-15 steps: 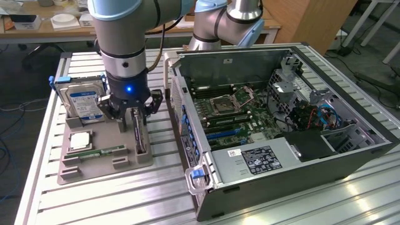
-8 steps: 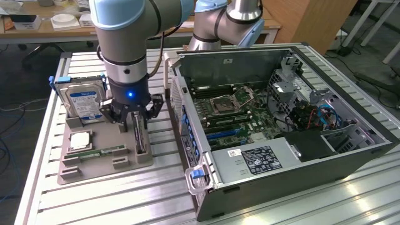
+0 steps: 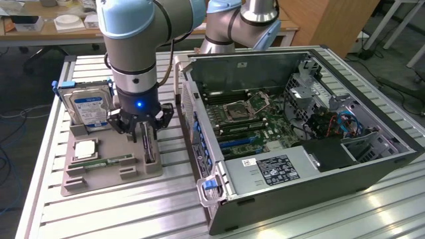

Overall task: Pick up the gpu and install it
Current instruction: 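Pick up the gpu and move the gpu toward the slot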

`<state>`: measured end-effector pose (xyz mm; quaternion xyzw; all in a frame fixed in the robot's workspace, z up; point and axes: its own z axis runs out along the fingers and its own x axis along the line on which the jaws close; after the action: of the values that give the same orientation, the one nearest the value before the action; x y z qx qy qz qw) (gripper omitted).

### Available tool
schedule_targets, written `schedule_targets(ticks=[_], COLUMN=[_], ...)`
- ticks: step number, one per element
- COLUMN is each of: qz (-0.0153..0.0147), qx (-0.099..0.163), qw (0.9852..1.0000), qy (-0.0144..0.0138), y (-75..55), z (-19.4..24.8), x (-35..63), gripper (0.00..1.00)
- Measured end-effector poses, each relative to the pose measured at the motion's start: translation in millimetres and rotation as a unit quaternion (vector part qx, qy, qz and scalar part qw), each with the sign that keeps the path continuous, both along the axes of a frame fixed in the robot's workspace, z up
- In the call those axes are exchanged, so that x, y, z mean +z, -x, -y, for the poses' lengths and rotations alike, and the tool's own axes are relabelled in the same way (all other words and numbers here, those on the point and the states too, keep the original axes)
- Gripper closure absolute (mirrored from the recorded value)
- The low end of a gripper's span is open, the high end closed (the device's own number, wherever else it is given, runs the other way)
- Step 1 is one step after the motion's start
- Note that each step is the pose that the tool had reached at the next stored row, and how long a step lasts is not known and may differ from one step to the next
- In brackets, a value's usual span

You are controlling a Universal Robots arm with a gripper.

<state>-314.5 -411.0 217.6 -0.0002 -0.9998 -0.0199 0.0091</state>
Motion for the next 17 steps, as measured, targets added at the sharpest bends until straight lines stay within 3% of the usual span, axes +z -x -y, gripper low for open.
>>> schedule_targets(ticks=[8,9,14,15,17], qz=[0.0001,0.0001,0.0001,0.0001,0.0001], qx=[0.000,0.000,0.000,0.000,0.000], qw=[1.0000,1.0000,1.0000,1.0000,1.0000], qy=[-0.0001,-0.0001,-0.0001,-0.0001,-0.0001], y=[0.0,0.0,-0.1,-0.1,-0.1], z=[0.0,0.0,0.0,0.0,0.0], x=[-0.3,-0.3,-0.5,-0.6,-0.6], gripper=[0.49,0.55,0.57,0.64,0.64])
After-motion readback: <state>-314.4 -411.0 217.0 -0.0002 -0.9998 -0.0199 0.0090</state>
